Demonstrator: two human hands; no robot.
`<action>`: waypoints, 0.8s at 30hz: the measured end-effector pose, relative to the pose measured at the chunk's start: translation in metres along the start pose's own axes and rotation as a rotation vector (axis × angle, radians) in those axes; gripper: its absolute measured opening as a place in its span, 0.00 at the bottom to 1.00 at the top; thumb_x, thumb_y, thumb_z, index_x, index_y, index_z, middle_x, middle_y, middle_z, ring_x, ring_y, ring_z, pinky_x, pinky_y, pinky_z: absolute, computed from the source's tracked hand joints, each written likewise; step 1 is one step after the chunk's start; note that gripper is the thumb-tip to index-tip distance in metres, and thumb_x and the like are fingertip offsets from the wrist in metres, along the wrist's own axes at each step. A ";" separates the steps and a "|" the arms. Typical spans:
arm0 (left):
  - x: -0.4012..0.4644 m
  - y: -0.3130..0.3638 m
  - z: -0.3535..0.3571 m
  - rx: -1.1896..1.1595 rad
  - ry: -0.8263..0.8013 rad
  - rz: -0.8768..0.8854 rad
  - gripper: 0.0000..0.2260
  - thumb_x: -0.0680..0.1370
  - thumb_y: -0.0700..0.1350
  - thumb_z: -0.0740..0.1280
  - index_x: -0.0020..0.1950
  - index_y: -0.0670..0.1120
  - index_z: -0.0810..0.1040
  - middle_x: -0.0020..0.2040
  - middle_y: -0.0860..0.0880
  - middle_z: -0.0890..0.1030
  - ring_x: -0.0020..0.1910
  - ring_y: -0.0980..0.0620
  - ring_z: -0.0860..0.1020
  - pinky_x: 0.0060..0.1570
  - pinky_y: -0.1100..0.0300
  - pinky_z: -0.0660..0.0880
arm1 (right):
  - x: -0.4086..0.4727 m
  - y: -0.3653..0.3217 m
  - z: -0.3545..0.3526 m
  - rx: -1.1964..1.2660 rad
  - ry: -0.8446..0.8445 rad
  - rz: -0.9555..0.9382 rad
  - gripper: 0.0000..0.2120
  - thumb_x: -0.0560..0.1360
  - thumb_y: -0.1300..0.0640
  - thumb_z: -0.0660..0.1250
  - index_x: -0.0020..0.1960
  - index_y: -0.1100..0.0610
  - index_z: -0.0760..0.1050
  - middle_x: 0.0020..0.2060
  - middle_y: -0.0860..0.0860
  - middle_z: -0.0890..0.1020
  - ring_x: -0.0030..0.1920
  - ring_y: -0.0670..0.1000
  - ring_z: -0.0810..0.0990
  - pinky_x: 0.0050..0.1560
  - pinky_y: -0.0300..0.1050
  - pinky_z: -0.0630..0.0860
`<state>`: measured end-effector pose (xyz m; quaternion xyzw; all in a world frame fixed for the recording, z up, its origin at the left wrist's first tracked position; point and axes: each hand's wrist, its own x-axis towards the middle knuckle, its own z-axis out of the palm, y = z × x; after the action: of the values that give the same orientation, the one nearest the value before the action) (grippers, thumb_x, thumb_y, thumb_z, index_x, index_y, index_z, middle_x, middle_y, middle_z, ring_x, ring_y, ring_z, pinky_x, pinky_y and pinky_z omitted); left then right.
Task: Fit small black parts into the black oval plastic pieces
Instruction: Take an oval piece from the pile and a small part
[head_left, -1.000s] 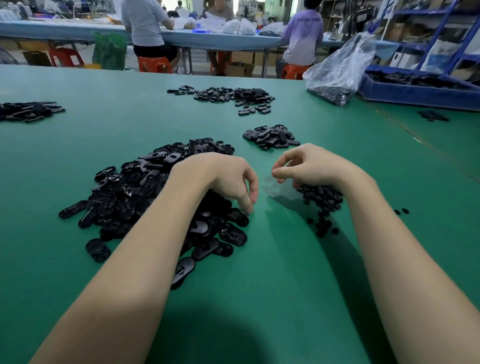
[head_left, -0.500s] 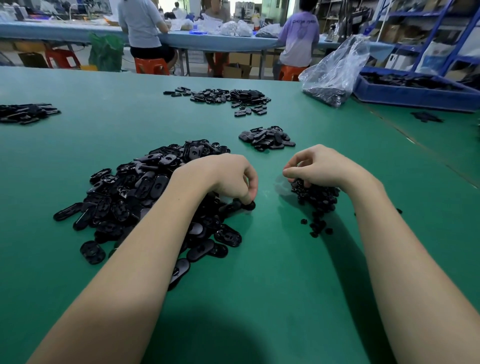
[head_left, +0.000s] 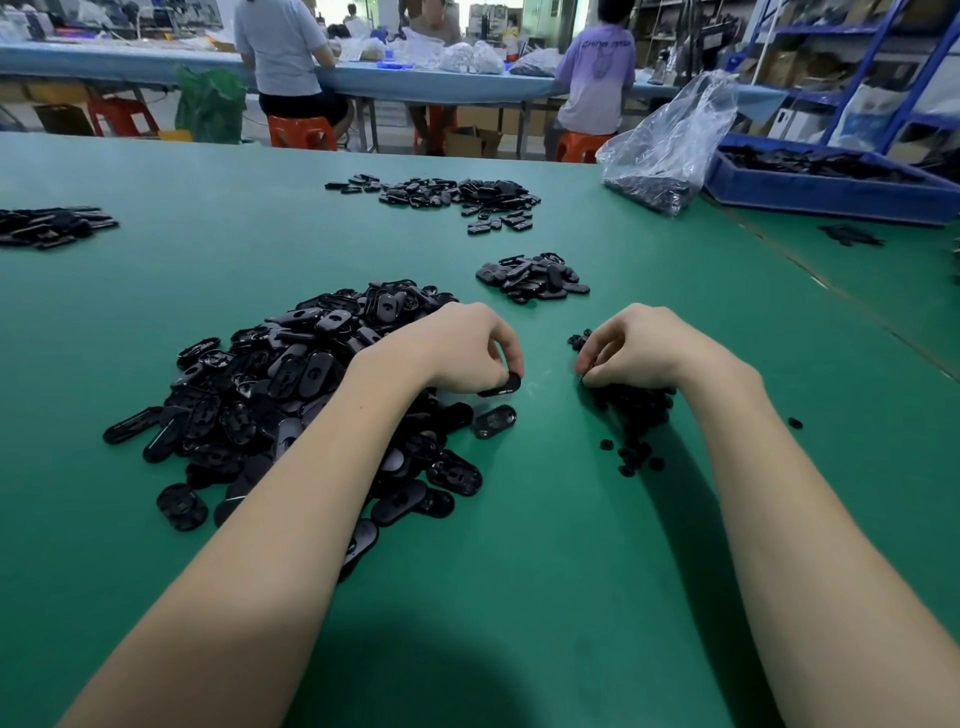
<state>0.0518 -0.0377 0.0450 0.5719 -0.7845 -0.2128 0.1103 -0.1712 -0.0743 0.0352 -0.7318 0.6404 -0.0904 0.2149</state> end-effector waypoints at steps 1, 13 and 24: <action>0.000 0.000 0.001 -0.007 0.015 0.013 0.10 0.76 0.41 0.66 0.44 0.57 0.83 0.46 0.57 0.83 0.27 0.70 0.73 0.35 0.67 0.69 | 0.000 0.000 0.000 -0.008 0.000 0.001 0.09 0.67 0.53 0.77 0.39 0.37 0.85 0.41 0.41 0.86 0.49 0.47 0.84 0.58 0.49 0.81; 0.006 -0.005 0.008 -0.110 0.261 0.052 0.06 0.79 0.46 0.68 0.46 0.57 0.81 0.39 0.54 0.80 0.34 0.55 0.77 0.41 0.61 0.74 | 0.001 -0.002 0.001 0.071 0.058 -0.069 0.03 0.73 0.52 0.75 0.41 0.45 0.83 0.39 0.40 0.86 0.45 0.42 0.81 0.46 0.41 0.76; 0.004 -0.003 0.015 -0.455 0.333 -0.037 0.08 0.76 0.44 0.67 0.44 0.55 0.85 0.41 0.54 0.86 0.43 0.54 0.85 0.45 0.55 0.83 | -0.004 -0.015 0.001 0.482 0.084 -0.211 0.02 0.75 0.57 0.76 0.45 0.51 0.86 0.35 0.43 0.85 0.33 0.37 0.78 0.37 0.27 0.73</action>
<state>0.0465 -0.0396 0.0302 0.5739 -0.6771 -0.2884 0.3592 -0.1578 -0.0684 0.0417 -0.7180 0.5287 -0.2924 0.3457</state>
